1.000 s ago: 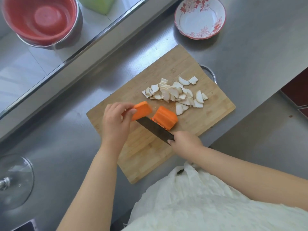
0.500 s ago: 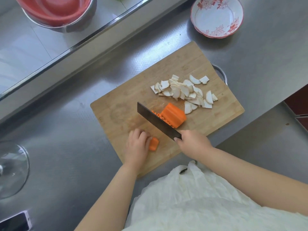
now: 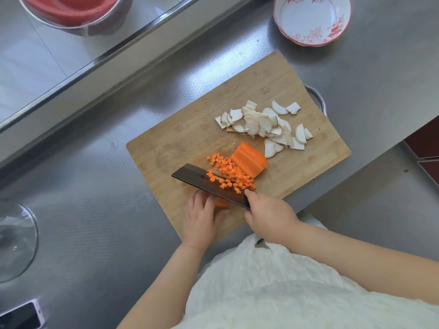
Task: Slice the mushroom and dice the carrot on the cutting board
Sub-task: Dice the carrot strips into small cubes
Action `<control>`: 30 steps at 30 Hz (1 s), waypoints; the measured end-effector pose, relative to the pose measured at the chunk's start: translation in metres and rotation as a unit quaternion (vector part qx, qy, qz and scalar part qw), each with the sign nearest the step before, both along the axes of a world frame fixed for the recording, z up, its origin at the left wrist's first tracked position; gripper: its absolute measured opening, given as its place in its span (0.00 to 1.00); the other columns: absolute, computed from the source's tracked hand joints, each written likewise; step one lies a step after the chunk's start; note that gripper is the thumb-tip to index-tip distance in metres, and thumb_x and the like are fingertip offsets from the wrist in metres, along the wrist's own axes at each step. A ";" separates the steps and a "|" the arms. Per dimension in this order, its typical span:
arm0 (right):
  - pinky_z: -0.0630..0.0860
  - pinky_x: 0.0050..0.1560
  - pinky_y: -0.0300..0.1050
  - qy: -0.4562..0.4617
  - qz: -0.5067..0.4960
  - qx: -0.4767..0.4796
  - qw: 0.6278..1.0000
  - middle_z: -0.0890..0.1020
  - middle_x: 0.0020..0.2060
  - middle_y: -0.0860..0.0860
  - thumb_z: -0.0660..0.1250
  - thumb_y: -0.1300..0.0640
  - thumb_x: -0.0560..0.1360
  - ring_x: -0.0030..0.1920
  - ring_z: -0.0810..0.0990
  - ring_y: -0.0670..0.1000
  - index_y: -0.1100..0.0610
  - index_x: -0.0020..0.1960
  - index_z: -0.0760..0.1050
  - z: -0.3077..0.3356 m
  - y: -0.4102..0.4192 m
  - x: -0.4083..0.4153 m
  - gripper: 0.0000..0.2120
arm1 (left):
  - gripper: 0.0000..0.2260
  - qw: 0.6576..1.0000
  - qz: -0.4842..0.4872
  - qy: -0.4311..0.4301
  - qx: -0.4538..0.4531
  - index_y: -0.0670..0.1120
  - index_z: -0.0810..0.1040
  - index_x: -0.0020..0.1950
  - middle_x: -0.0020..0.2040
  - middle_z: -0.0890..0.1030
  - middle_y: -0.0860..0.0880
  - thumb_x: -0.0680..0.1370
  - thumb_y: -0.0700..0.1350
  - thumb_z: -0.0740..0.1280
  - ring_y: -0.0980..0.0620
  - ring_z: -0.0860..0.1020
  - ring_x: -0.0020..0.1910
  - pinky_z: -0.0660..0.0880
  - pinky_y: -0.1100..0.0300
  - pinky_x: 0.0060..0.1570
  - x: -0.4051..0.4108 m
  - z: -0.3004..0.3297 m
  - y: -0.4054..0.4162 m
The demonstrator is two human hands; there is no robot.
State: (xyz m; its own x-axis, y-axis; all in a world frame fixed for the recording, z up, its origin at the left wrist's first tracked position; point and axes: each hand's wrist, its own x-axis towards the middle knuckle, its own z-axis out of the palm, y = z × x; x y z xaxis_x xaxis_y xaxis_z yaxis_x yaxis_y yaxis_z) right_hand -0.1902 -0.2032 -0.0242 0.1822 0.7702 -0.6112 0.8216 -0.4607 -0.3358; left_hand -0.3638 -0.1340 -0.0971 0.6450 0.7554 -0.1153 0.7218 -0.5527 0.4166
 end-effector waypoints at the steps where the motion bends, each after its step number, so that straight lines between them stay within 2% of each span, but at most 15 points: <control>1: 0.78 0.45 0.49 0.005 -0.006 0.001 1.000 0.79 0.55 0.53 0.56 0.51 0.79 0.51 0.80 0.56 0.55 0.69 0.64 0.001 0.000 0.000 0.19 | 0.17 1.000 0.005 -0.024 0.019 0.47 0.71 0.51 0.50 0.75 0.43 0.77 0.60 0.61 0.42 0.72 0.51 0.76 0.46 0.46 0.002 0.003 0.000; 5: 0.77 0.39 0.49 0.024 -0.044 0.012 0.999 0.81 0.49 0.53 0.58 0.53 0.78 0.45 0.81 0.57 0.54 0.65 0.64 0.005 0.002 0.002 0.16 | 0.09 0.974 0.031 -0.193 0.119 0.47 0.72 0.47 0.49 0.70 0.48 0.81 0.51 0.59 0.44 0.72 0.48 0.71 0.48 0.48 0.017 0.040 0.010; 7: 0.75 0.37 0.49 0.031 -0.064 0.023 0.997 0.82 0.46 0.53 0.58 0.53 0.79 0.43 0.81 0.58 0.54 0.64 0.63 0.006 0.003 0.002 0.15 | 0.09 0.966 0.037 -0.213 0.145 0.46 0.75 0.45 0.48 0.72 0.46 0.80 0.49 0.61 0.45 0.72 0.48 0.69 0.51 0.50 0.032 0.065 0.025; 8: 0.74 0.36 0.48 0.034 -0.069 0.028 0.997 0.82 0.46 0.53 0.58 0.53 0.79 0.43 0.81 0.58 0.54 0.63 0.63 0.007 0.003 0.002 0.14 | 0.10 0.971 0.028 -0.193 0.141 0.45 0.77 0.43 0.47 0.74 0.46 0.80 0.49 0.62 0.45 0.72 0.48 0.69 0.52 0.50 0.041 0.077 0.034; 10: 0.72 0.36 0.48 0.041 -0.074 0.041 0.996 0.81 0.47 0.53 0.58 0.52 0.79 0.43 0.80 0.57 0.54 0.63 0.64 0.009 0.000 0.003 0.14 | 0.13 0.994 -0.035 -0.066 0.085 0.46 0.79 0.43 0.45 0.75 0.48 0.80 0.52 0.61 0.47 0.72 0.47 0.67 0.54 0.47 0.056 0.095 0.054; 12: 0.72 0.36 0.47 0.051 -0.079 0.055 0.994 0.81 0.45 0.52 0.58 0.51 0.79 0.43 0.80 0.57 0.54 0.63 0.64 0.012 -0.003 0.004 0.15 | 0.15 0.985 -0.119 0.116 0.035 0.49 0.78 0.46 0.45 0.74 0.52 0.81 0.55 0.56 0.48 0.72 0.47 0.66 0.55 0.47 0.069 0.106 0.071; 14: 0.72 0.37 0.48 0.055 -0.079 0.063 0.993 0.80 0.44 0.51 0.57 0.49 0.79 0.42 0.80 0.56 0.53 0.63 0.65 0.015 -0.005 0.007 0.15 | 0.15 0.960 -0.173 0.221 0.006 0.50 0.77 0.51 0.47 0.73 0.52 0.83 0.55 0.53 0.48 0.71 0.49 0.65 0.55 0.49 0.080 0.112 0.085; 16: 0.71 0.37 0.47 0.048 -0.072 0.070 0.994 0.80 0.43 0.50 0.57 0.49 0.79 0.42 0.79 0.55 0.53 0.63 0.65 0.019 -0.008 0.009 0.15 | 0.15 0.929 -0.202 0.300 -0.074 0.49 0.75 0.58 0.53 0.74 0.50 0.84 0.52 0.52 0.48 0.69 0.52 0.67 0.53 0.53 0.092 0.112 0.096; 18: 0.69 0.35 0.46 0.035 -0.054 0.085 0.994 0.81 0.44 0.50 0.57 0.49 0.78 0.42 0.79 0.55 0.52 0.64 0.64 0.024 -0.010 0.011 0.16 | 0.15 0.888 -0.216 0.370 -0.168 0.48 0.72 0.65 0.61 0.72 0.47 0.84 0.49 0.51 0.46 0.69 0.59 0.69 0.51 0.59 0.101 0.107 0.105; 20: 0.68 0.35 0.44 0.018 -0.029 0.101 0.994 0.81 0.46 0.49 0.56 0.49 0.79 0.43 0.80 0.54 0.52 0.64 0.64 0.028 -0.013 0.013 0.15 | 0.15 0.859 -0.223 0.405 -0.219 0.46 0.70 0.68 0.65 0.70 0.46 0.84 0.46 0.52 0.45 0.70 0.62 0.69 0.50 0.61 0.108 0.099 0.109; 22: 0.71 0.36 0.45 0.006 -0.009 0.116 0.993 0.80 0.48 0.48 0.56 0.48 0.79 0.44 0.80 0.54 0.52 0.64 0.64 0.031 -0.014 0.014 0.16 | 0.15 0.855 -0.226 0.406 -0.230 0.47 0.70 0.68 0.66 0.71 0.46 0.82 0.41 0.54 0.45 0.71 0.62 0.70 0.52 0.59 0.113 0.095 0.109; 24: 0.72 0.37 0.45 -0.004 0.002 0.135 0.991 0.80 0.49 0.48 0.55 0.48 0.78 0.44 0.80 0.54 0.53 0.63 0.65 0.033 -0.014 0.017 0.16 | 0.15 0.908 -0.185 0.321 -0.196 0.48 0.73 0.65 0.63 0.72 0.48 0.80 0.37 0.57 0.47 0.71 0.62 0.71 0.54 0.59 0.118 0.093 0.111; 26: 0.70 0.36 0.45 -0.013 0.001 0.150 0.989 0.80 0.48 0.49 0.56 0.49 0.78 0.44 0.80 0.55 0.54 0.64 0.65 0.033 -0.015 0.019 0.16 | 0.09 0.963 -0.145 0.190 -0.121 0.50 0.76 0.57 0.56 0.74 0.51 0.81 0.43 0.59 0.51 0.71 0.56 0.70 0.56 0.56 0.118 0.103 0.112; 28: 0.68 0.35 0.44 -0.021 -0.010 0.152 0.988 0.80 0.49 0.49 0.56 0.49 0.78 0.44 0.80 0.55 0.54 0.64 0.65 0.033 -0.017 0.021 0.17 | 0.09 0.963 -0.142 0.153 -0.168 0.50 0.76 0.46 0.45 0.76 0.53 0.82 0.51 0.59 0.54 0.73 0.44 0.71 0.58 0.45 0.115 0.118 0.111; 30: 0.67 0.35 0.43 -0.027 -0.021 0.150 0.988 0.80 0.49 0.49 0.56 0.48 0.78 0.44 0.80 0.54 0.53 0.64 0.65 0.032 -0.018 0.023 0.17 | 0.15 0.923 -0.164 0.219 -0.269 0.50 0.77 0.42 0.37 0.76 0.52 0.82 0.55 0.58 0.54 0.73 0.35 0.69 0.59 0.36 0.111 0.133 0.106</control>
State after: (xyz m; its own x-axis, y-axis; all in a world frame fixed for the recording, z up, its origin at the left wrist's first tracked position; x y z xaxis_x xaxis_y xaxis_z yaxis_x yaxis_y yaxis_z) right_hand -0.1675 -0.2210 0.0080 0.2437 0.9065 -0.3448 0.8248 -0.3808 -0.4180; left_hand -0.2525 -0.0285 0.0362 0.6324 0.2846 -0.7205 0.7159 -0.5700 0.4032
